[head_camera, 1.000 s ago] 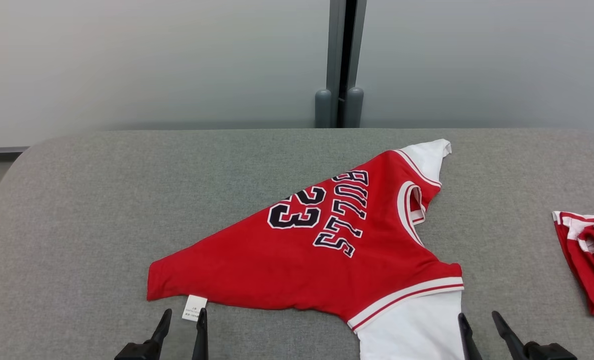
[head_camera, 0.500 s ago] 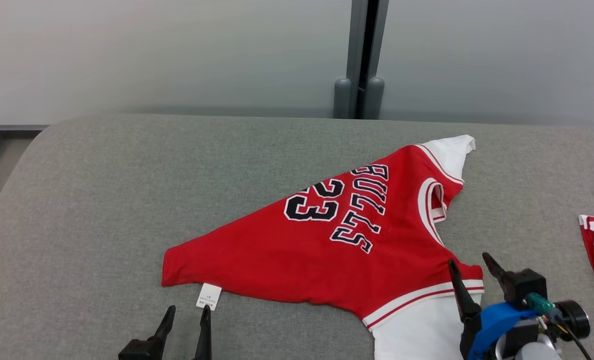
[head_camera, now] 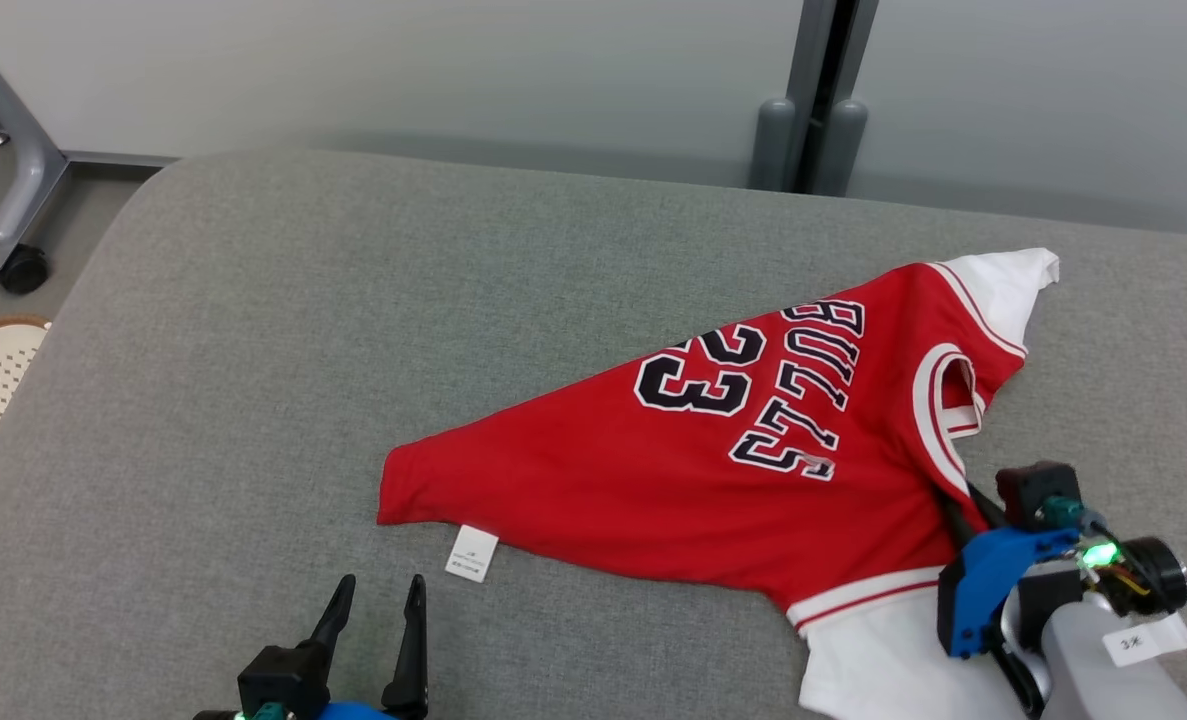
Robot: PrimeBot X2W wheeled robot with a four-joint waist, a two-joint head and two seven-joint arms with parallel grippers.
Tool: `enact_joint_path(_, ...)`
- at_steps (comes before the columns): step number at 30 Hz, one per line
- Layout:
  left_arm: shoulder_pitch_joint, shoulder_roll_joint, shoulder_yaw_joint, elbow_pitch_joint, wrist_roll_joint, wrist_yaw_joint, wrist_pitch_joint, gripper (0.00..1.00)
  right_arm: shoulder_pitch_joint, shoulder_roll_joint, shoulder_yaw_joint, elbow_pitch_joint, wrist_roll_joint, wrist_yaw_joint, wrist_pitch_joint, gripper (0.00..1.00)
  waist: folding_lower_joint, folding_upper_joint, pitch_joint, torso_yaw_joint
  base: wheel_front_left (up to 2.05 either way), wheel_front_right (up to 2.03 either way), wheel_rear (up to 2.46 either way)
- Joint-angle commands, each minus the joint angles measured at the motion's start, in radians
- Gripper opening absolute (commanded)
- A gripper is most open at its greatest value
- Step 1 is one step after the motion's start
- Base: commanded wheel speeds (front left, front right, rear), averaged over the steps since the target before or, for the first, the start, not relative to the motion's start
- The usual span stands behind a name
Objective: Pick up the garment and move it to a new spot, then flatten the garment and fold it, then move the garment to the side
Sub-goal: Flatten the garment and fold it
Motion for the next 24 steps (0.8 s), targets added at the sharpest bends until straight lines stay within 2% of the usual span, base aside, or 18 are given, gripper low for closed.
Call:
enact_joint_path(1, -0.022, 0.0, -0.004, -0.005, -0.001, -0.004, 0.0, 1.0, -0.037, -0.027, -0.008, 0.009, -0.013, 0.0, -0.015, 0.0, 0.0, 0.0, 0.014, 0.013, 0.0, 0.0, 0.0)
enact_joint_path(8, -0.052, 0.0, -0.015, -0.001, -0.002, -0.007, 0.0, 1.0, -0.175, -0.078, -0.095, 0.069, -0.101, 0.0, -0.072, 0.0, 0.0, 0.0, 0.038, 0.038, 0.0, 0.0, 0.0)
enact_joint_path(9, -0.057, 0.0, -0.016, 0.001, -0.003, -0.007, 0.0, 1.0, -0.191, -0.078, -0.116, 0.084, -0.114, 0.0, -0.072, 0.35, 0.0, 0.0, 0.038, 0.041, 0.0, 0.0, 0.0)
enact_joint_path(10, -0.062, 0.0, -0.016, 0.002, -0.004, -0.007, 0.0, 1.0, -0.201, -0.077, -0.133, 0.098, -0.128, 0.0, -0.073, 1.0, 0.0, 0.0, 0.036, 0.043, 0.0, 0.0, 0.0)
enact_joint_path(13, -0.064, 0.0, -0.012, 0.003, -0.007, -0.001, 0.0, 1.0, -0.223, -0.06, -0.188, 0.114, -0.165, 0.0, -0.11, 1.0, 0.0, 0.0, 0.021, 0.043, 0.0, 0.0, 0.0)
enact_joint_path(17, -0.055, 0.0, 0.007, -0.001, 0.001, 0.007, 0.0, 1.0, -0.19, -0.005, -0.228, 0.08, -0.2, 0.0, -0.16, 1.0, 0.0, 0.0, -0.01, 0.022, 0.0, 0.0, 0.0)
enact_joint_path(21, -0.039, 0.0, 0.032, -0.007, 0.008, 0.012, 0.0, 1.0, -0.133, 0.04, -0.224, -0.018, -0.186, 0.0, -0.166, 1.0, 0.0, 0.0, -0.039, -0.005, 0.0, 0.0, 0.0)
enact_joint_path(24, -0.025, -0.001, 0.053, -0.015, 0.013, 0.014, 0.0, 1.0, -0.028, 0.072, -0.193, -0.144, -0.141, 0.0, -0.166, 1.0, 0.0, 0.0, -0.066, -0.034, 0.0, 0.0, 0.0)
